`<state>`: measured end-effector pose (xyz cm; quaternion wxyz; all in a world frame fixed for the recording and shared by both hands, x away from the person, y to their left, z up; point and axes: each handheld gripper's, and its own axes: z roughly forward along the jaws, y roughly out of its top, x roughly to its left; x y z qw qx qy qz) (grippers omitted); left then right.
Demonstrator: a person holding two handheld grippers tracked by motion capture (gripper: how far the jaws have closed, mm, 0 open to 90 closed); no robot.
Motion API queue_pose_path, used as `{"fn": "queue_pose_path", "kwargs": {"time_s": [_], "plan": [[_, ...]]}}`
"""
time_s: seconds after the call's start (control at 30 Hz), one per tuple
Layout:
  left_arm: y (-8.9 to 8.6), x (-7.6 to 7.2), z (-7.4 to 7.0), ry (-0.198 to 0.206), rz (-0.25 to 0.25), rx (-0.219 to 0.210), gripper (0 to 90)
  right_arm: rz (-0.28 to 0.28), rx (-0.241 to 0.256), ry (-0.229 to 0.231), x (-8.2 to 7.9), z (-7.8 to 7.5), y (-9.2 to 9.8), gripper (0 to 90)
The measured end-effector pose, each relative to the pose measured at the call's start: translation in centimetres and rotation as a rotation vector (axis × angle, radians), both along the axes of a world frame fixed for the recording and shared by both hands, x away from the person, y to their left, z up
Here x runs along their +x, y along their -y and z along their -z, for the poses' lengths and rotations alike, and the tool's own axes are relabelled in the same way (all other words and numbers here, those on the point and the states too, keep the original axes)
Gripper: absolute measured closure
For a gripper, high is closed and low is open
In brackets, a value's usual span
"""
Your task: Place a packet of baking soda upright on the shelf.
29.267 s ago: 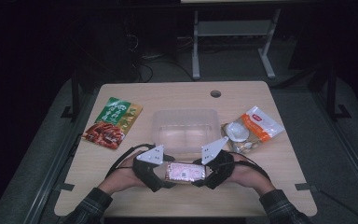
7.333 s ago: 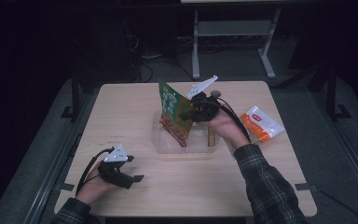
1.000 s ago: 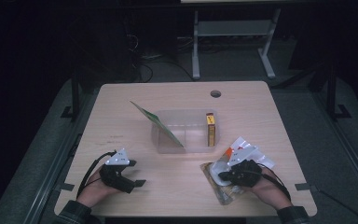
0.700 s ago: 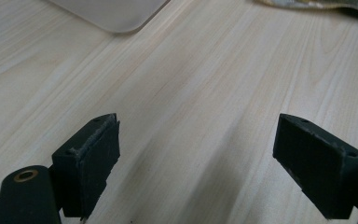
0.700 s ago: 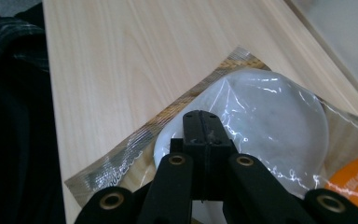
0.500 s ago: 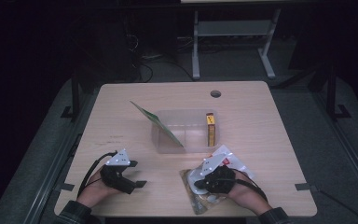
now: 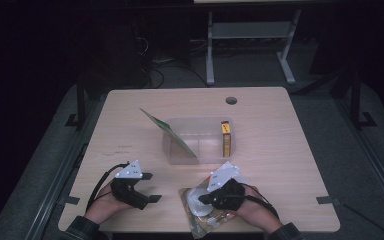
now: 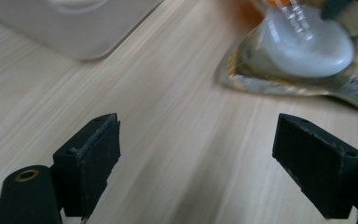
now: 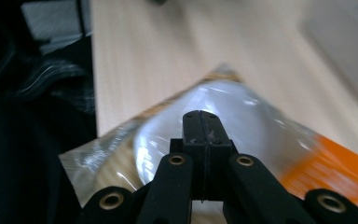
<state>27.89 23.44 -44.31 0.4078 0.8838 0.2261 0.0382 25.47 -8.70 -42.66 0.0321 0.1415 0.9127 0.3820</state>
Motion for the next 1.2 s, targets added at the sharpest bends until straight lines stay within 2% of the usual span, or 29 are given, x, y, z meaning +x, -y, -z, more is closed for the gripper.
{"fn": "queue_pose_path", "kwargs": {"time_s": [0.07,0.17,0.33,0.5,0.6,0.63,0.8,0.93,1.0,1.13,1.2], "plan": [[0.7,-0.1,-0.2,-0.008,0.013,-0.016,15.1,0.068,0.022,-0.012,0.0,-0.4,1.2,88.3],[1.8,-0.1,-0.4,-0.013,0.054,-0.014,16.7,0.152,0.047,-0.016,0.2,-0.6,3.1,81.1],[4.2,0.0,-0.5,-0.020,0.108,-0.021,16.7,0.268,0.074,-0.007,0.4,-0.8,5.9,67.0],[6.7,0.6,-0.5,-0.019,0.169,-0.034,18.6,0.343,0.082,0.000,-0.3,-0.6,8.1,54.5],[8.2,1.1,-0.3,-0.035,0.198,-0.046,20.2,0.387,0.084,0.005,-0.9,-0.4,9.1,48.9],[8.7,1.3,-0.2,-0.035,0.211,-0.039,20.9,0.405,0.088,0.011,-1.1,-0.4,9.4,46.8],[10.5,2.1,0.2,-0.051,0.232,-0.046,23.7,0.459,0.097,0.005,-2.1,-0.2,10.7,39.6],[11.7,2.6,0.5,-0.060,0.247,-0.034,28.0,0.490,0.106,0.003,-2.7,0.0,11.4,36.8],[12.3,2.7,0.7,-0.068,0.250,-0.034,30.0,0.496,0.111,0.002,-2.8,0.0,11.6,35.8],[13.4,2.7,1.0,-0.075,0.259,0.010,35.5,0.496,0.119,-0.001,-2.7,0.0,11.6,34.5],[13.7,2.7,1.2,-0.082,0.250,0.012,39.8,0.491,0.116,-0.004,-2.7,0.1,11.6,34.3]]}}
